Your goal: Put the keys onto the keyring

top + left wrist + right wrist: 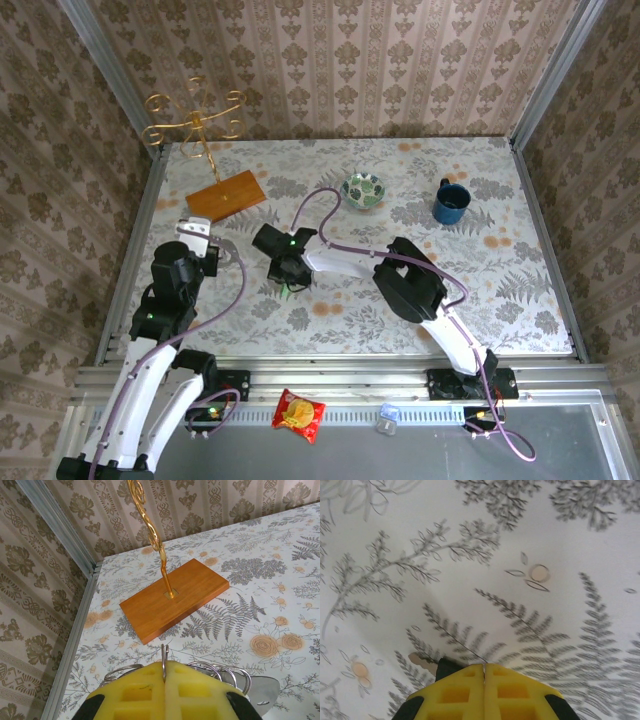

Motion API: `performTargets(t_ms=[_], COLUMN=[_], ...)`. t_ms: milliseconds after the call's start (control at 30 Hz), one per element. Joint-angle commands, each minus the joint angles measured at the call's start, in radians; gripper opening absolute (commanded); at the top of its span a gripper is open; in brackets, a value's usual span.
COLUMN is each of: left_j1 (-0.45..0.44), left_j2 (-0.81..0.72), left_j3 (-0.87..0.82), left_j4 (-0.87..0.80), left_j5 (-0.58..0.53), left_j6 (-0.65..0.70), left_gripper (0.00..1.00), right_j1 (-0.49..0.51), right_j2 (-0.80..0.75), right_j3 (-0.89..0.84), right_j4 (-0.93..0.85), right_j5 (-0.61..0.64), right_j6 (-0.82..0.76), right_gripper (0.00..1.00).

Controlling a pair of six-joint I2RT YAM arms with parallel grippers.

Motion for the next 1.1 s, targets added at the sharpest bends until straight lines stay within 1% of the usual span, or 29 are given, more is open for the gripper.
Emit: performTargets(t_ms=[0,100,200,267,400,500,600,733,833,967,1067], left_j1=[0.004,0.003,-0.002,-0.011,-0.050,-0.105,-0.172,-0.251,-0.276,-0.300,-0.314], left_j2=[-0.013,-0.013,-0.009,-0.004,0.029,0.069,0.114,0.160,0.184,0.203,0.212], left_j3=[0.014,0.023,0.025,0.026,0.030,0.039,0.053,0.074,0.091,0.095,0.095], left_j4=[0.041,0.038,0.050,0.068,0.096,0.109,0.109,0.101,0.084,0.081,0.083], left_j5=[0.027,0.078,0.168,0.247,0.405,0.497,0.548,0.587,0.606,0.631,0.631], left_j6=[-0.003,0.014,0.031,0.042,0.077,0.119,0.185,0.258,0.294,0.321,0.334], left_gripper=[0.00,0.00,0.00,0.00,0.00,0.00,0.00,0.00,0.00,0.00,0.00], right_j1=[-0.005,-0.033,-0.074,-0.105,-0.150,-0.186,-0.222,-0.273,-0.305,-0.336,-0.348], right_j2=[-0.121,-0.223,-0.345,-0.425,-0.536,-0.589,-0.603,-0.590,-0.572,-0.544,-0.520], right_j3=[-0.098,-0.230,-0.387,-0.496,-0.639,-0.709,-0.740,-0.761,-0.763,-0.746,-0.729], right_j4=[0.033,0.107,0.196,0.228,0.227,0.215,0.178,0.165,0.155,0.140,0.113], right_j5=[-0.011,-0.064,-0.149,-0.195,-0.230,-0.267,-0.297,-0.347,-0.342,-0.304,-0.286], right_j6=[-0.104,-0.216,-0.369,-0.453,-0.596,-0.690,-0.792,-0.851,-0.870,-0.884,-0.891], right_gripper=[0.00,0.00,0.00,0.00,0.00,0.00,0.00,0.00,0.00,0.00,0.03])
